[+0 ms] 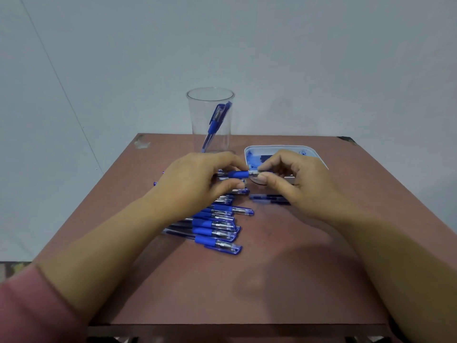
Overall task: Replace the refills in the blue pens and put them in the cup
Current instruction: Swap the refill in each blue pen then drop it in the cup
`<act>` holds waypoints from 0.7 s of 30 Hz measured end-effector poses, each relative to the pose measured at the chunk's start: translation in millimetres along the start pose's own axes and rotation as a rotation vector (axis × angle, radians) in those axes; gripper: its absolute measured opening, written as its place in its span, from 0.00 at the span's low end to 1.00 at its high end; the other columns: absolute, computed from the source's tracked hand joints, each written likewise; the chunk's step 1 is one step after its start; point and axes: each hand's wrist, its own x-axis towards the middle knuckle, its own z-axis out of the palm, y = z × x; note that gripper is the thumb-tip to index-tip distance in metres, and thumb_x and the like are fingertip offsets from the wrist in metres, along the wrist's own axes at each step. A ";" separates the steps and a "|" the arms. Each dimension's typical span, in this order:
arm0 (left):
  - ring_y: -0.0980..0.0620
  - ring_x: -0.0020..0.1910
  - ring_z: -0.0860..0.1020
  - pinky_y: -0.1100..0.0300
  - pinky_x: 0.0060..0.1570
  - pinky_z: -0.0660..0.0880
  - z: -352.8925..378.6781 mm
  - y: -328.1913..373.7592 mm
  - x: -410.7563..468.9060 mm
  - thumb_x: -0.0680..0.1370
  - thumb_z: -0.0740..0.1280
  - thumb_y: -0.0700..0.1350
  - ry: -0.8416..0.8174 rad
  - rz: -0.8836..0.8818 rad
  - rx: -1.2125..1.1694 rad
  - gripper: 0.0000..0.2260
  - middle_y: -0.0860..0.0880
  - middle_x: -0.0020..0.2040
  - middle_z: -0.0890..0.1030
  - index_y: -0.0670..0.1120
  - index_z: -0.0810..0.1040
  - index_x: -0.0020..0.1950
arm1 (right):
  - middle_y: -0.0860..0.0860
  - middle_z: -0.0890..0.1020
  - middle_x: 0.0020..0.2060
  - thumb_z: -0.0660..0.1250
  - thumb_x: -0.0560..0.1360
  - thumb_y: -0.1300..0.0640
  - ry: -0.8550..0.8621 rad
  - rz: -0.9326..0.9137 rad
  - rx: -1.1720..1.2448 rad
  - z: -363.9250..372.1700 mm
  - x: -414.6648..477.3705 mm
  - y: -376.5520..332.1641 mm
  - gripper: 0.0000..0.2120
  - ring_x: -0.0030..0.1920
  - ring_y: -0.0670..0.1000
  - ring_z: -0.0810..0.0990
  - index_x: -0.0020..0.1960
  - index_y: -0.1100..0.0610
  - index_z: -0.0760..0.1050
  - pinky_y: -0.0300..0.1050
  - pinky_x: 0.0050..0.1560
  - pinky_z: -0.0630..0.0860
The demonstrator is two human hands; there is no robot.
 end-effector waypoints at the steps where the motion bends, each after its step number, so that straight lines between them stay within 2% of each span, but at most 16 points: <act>1: 0.59 0.42 0.79 0.54 0.43 0.77 4.8 -2.3 -0.5 0.75 0.68 0.59 0.024 0.000 -0.032 0.11 0.62 0.46 0.82 0.59 0.79 0.55 | 0.41 0.81 0.40 0.71 0.74 0.53 -0.007 -0.004 0.000 -0.3 0.4 0.2 0.06 0.41 0.43 0.80 0.43 0.42 0.77 0.33 0.42 0.75; 5: 0.63 0.43 0.76 0.62 0.40 0.75 15.1 -10.6 -5.9 0.76 0.62 0.61 0.077 0.028 -0.019 0.13 0.62 0.49 0.82 0.60 0.78 0.57 | 0.40 0.82 0.41 0.71 0.74 0.52 -0.055 0.000 -0.007 2.0 2.9 2.9 0.07 0.40 0.43 0.80 0.42 0.40 0.76 0.31 0.40 0.74; 9: 0.61 0.45 0.78 0.57 0.41 0.77 15.5 -9.5 -8.0 0.78 0.57 0.60 0.063 0.044 0.036 0.13 0.61 0.52 0.81 0.62 0.74 0.60 | 0.40 0.82 0.41 0.71 0.74 0.52 -0.082 -0.014 -0.054 2.6 4.4 4.4 0.08 0.42 0.45 0.81 0.41 0.40 0.75 0.39 0.44 0.76; 14: 0.60 0.41 0.76 0.59 0.36 0.75 17.0 -5.7 -9.0 0.78 0.57 0.59 0.058 0.021 0.042 0.13 0.66 0.42 0.78 0.64 0.72 0.61 | 0.39 0.82 0.37 0.70 0.75 0.55 -0.080 -0.048 -0.084 -1.0 3.9 1.3 0.11 0.42 0.41 0.80 0.41 0.39 0.74 0.32 0.43 0.74; 19: 0.56 0.41 0.79 0.54 0.41 0.77 15.7 -7.4 -10.4 0.77 0.56 0.62 -0.013 -0.020 -0.034 0.15 0.61 0.47 0.83 0.69 0.69 0.63 | 0.38 0.80 0.36 0.70 0.75 0.57 -0.086 -0.085 -0.134 -1.0 2.0 -1.8 0.12 0.41 0.41 0.79 0.42 0.40 0.73 0.31 0.40 0.72; 21: 0.55 0.37 0.78 0.54 0.39 0.76 14.3 -6.1 -9.9 0.79 0.57 0.60 -0.021 -0.029 -0.056 0.12 0.59 0.42 0.82 0.70 0.71 0.62 | 0.40 0.81 0.37 0.69 0.76 0.56 -0.067 -0.122 -0.157 0.5 2.1 -0.4 0.09 0.41 0.42 0.79 0.43 0.43 0.75 0.31 0.40 0.73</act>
